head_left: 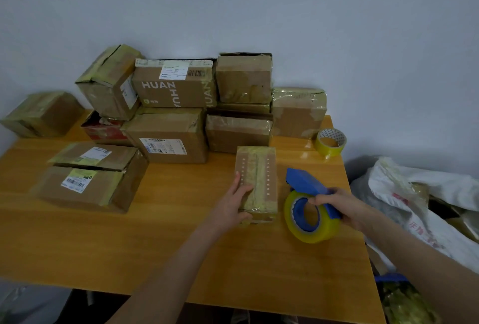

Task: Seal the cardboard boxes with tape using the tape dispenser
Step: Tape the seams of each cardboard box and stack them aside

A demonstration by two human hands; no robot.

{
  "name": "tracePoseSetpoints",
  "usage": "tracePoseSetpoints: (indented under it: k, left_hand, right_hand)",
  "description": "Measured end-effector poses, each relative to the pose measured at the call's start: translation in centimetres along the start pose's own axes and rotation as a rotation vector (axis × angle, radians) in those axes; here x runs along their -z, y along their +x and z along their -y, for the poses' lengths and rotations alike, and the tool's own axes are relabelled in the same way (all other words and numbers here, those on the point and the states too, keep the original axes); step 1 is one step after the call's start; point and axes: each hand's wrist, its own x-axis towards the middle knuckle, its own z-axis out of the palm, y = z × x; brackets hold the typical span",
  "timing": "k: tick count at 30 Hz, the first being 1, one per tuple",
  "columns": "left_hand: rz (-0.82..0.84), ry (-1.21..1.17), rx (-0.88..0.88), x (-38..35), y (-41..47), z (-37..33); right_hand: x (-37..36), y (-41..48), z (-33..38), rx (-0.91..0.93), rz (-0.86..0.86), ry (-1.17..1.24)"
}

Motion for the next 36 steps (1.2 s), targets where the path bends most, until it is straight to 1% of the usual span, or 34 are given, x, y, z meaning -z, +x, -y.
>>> tracePoseSetpoints:
  k: [3, 6, 7, 9, 10, 11, 13, 14, 15, 20, 27, 30, 32, 36]
  left_hand:
    - [0.0, -0.053, -0.009, 0.1, -0.1, 0.1]
    - [-0.023, -0.133, 0.055, 0.1, -0.2, -0.4]
    - [-0.081, -0.153, 0.083, 0.3, -0.3, -1.0]
    - [-0.265, -0.257, 0.101, 1.1, -0.3, -2.7]
    - [-0.304, -0.392, 0.111, 1.7, -0.3, -3.7]
    - [-0.273, -0.588, 0.127, 2.6, -0.4, -4.8]
    - [-0.099, -1.004, 0.157, 4.2, -1.0, -7.2]
    - [-0.049, -1.111, 0.171, 4.9, -1.2, -8.1]
    - [-0.029, -1.145, 0.174, 5.5, -1.4, -8.7]
    - [0.019, -1.157, 0.118, 6.6, -2.1, -10.0]
    - [0.002, -1.194, 0.208, 6.6, -2.4, -7.9]
    - [0.046, -1.199, 0.247, 6.5, -2.8, -8.0]
    - [0.08, -1.197, 0.242, 6.4, -3.0, -8.4]
    - [0.048, -1.213, 0.251, 5.9, -2.8, -8.4]
  right_hand:
    - [2.2, -2.4, 2.2, 0.154, -0.004, -0.159]
    - [4.2, -4.8, 4.0, 0.277, 0.033, -0.177]
    - [4.4, -5.7, 4.5, 0.324, 0.065, -0.18]
    - [4.4, -6.9, 5.3, 0.4, 0.108, -0.221]
    - [4.4, -7.3, 5.6, 0.427, 0.111, -0.248]
    - [4.3, -7.5, 5.9, 0.445, 0.115, -0.269]
    - [4.0, -7.8, 6.1, 0.471, 0.148, -0.296]
    - [3.8, -7.8, 6.2, 0.488, 0.174, -0.31]
    - [3.5, -7.9, 6.2, 0.503, 0.196, -0.326]
    - [2.1, -8.0, 6.7, 0.552, 0.265, -0.391]
    - [0.5, -8.6, 7.0, 0.578, 0.32, -0.416]
    - [0.1, -8.7, 7.0, 0.573, 0.335, -0.429]
    - [-0.1, -8.6, 7.0, 0.568, 0.336, -0.432]
    - [-0.2, -8.6, 7.2, 0.558, 0.345, -0.413]
